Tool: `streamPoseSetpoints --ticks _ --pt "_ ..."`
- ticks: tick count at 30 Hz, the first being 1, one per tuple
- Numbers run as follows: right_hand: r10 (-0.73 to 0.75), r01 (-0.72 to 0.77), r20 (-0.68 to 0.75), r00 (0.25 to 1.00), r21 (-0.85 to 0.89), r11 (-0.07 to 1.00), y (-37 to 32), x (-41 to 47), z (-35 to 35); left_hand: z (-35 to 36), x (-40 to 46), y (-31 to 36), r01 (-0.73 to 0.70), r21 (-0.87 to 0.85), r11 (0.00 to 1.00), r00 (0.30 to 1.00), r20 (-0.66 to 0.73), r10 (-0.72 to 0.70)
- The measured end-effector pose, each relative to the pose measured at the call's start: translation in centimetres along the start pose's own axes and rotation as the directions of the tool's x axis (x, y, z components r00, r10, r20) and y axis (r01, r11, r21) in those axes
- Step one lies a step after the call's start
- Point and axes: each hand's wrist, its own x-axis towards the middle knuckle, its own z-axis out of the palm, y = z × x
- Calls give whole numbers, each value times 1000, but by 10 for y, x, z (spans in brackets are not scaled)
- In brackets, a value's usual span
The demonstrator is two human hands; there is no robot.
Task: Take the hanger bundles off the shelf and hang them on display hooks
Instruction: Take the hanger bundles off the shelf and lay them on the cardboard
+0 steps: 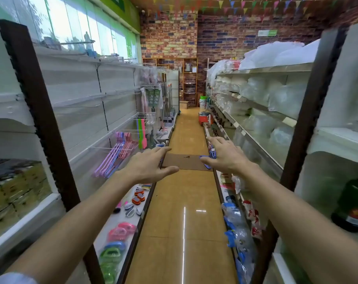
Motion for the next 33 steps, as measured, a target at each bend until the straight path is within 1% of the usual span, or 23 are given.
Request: streamPoseSetpoints --ticks 10,13,20,26,33 --pt "41 -41 -6 999 -1 999 11 142 35 40 129 -91 -3 -43 999 1000 10 4" --pt "60 -60 -1 998 -5 998 19 178 48 52 162 -107 -17 -72 997 1000 24 19" --pt "67 -67 -2 998 -26 997 41 257 79 85 237 -137 -19 -66 998 999 47 22" --pt "71 -71 9 997 3 997 78 341 110 126 323 -162 -55 -78 995 998 33 57" --pt "75 -75 3 997 19 997 138 475 137 167 453 -188 -101 -28 994 993 61 103"
